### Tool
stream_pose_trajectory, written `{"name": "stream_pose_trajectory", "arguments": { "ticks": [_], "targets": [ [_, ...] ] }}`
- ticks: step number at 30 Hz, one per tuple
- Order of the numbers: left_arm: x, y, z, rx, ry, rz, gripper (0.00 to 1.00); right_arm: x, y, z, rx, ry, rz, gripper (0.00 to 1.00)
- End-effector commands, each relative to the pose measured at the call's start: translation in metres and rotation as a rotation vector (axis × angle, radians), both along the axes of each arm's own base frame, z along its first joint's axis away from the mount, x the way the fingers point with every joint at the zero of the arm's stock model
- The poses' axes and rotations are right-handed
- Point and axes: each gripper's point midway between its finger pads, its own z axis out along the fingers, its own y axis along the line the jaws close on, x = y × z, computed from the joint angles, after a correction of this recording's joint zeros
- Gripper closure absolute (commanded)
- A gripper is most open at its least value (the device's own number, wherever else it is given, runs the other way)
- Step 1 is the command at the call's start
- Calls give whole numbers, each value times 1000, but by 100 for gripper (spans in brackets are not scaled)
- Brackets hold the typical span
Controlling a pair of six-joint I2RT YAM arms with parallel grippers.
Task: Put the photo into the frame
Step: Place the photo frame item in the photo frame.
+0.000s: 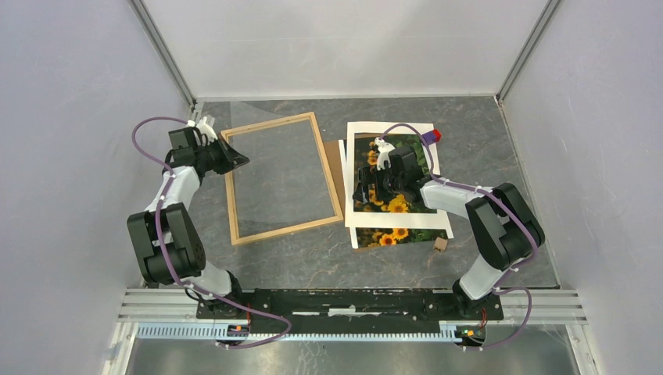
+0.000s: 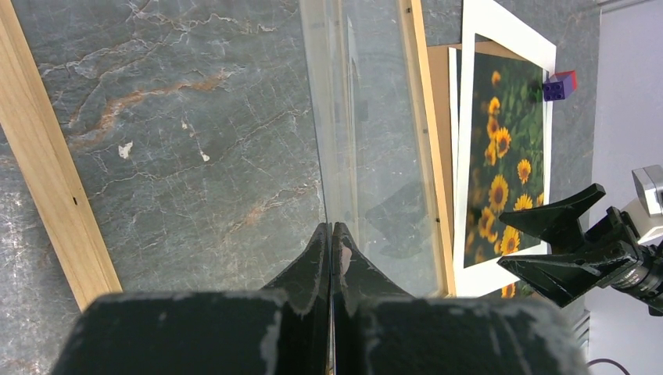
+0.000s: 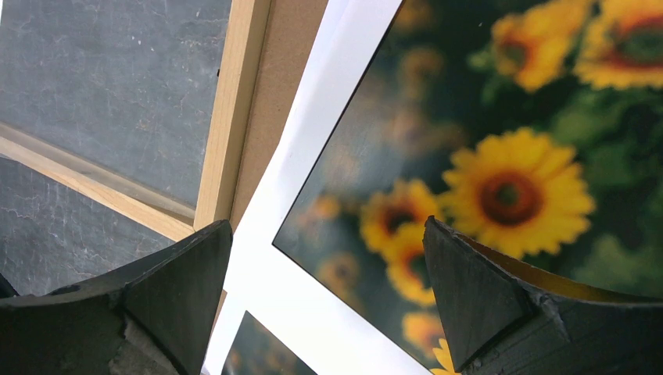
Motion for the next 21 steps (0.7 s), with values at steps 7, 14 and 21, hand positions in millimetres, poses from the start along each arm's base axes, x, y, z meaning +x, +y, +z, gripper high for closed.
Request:
{"name": "stream_pose_trajectory", "arguments": {
  "ticks": [7,14,21],
  "targets": [
    [14,0,15,-4,-68,-11,98,6,1,3,6,-26,1,2],
    [7,-3,4,-24,-30,-3,98,6,1,3,6,-26,-1,2],
    [-3,-5,-5,-19,-1,9,98,6,1,3,8,-25,1,2]
  ]
}}
